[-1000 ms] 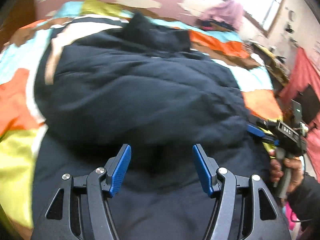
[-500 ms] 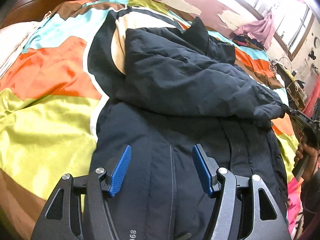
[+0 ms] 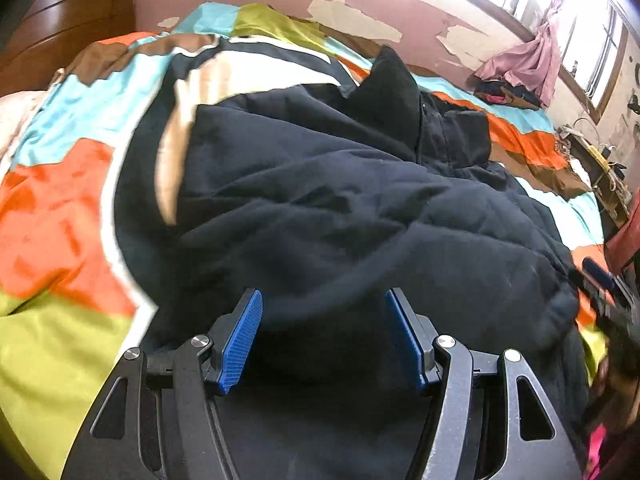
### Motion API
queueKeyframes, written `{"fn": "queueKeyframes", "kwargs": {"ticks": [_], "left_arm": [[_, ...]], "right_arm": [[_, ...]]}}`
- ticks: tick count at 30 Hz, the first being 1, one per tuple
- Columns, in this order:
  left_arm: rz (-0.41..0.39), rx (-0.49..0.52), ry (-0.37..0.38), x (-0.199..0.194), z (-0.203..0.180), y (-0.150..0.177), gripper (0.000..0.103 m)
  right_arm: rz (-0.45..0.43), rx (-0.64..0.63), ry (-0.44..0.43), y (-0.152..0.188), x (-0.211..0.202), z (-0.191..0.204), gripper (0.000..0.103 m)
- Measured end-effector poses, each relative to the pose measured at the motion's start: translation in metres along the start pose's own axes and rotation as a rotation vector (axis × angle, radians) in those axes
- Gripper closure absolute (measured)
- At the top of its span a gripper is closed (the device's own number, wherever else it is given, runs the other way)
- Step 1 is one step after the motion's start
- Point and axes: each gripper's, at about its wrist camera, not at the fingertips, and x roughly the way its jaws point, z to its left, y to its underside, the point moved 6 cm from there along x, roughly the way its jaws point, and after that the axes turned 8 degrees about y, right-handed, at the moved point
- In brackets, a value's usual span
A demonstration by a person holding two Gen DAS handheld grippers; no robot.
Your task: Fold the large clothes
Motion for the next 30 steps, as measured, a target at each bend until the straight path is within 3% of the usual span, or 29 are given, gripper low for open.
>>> {"fn": "queueKeyframes", "kwargs": {"ticks": [2, 5, 7, 13, 17, 22, 24, 27, 30], "left_arm": [[0.009, 0.009, -0.024, 0.02, -0.003, -0.002, 0.046], [-0.017, 0.055, -0.056, 0.035, -0.003, 0.0, 0.035], [-0.054, 0.091, -0.069, 0.041, 0.001, 0.006, 0.025], [-0.072, 0.079, -0.078, 0.056, 0.014, 0.01, 0.01], [-0.053, 0.067, -0.108, 0.065, 0.02, 0.01, 0.003], [-0.017, 0.032, -0.063, 0.055, 0.027, 0.007, 0.001], [0.049, 0.022, -0.025, 0.042, 0.026, -0.004, 0.001], [-0.031, 0.016, 0.044, 0.011, 0.024, -0.043, 0.001], [-0.076, -0.013, 0.044, 0.009, 0.019, -0.089, 0.001]], "right_arm": [[0.02, -0.046, -0.024, 0.004, 0.014, 0.016, 0.038], [0.058, -0.098, -0.014, 0.017, 0.041, 0.026, 0.038], [0.077, -0.07, -0.043, 0.028, 0.055, 0.023, 0.039], [0.134, 0.029, -0.155, 0.037, 0.081, 0.014, 0.038], [0.144, 0.017, -0.133, 0.037, 0.085, 0.018, 0.038], [0.134, 0.016, -0.145, 0.037, 0.08, 0.018, 0.037], [0.152, 0.012, -0.179, 0.03, 0.07, 0.015, 0.036], [0.124, 0.048, -0.235, -0.002, 0.047, 0.004, 0.033], [0.056, 0.108, -0.232, -0.054, 0.045, -0.007, 0.014]]}}
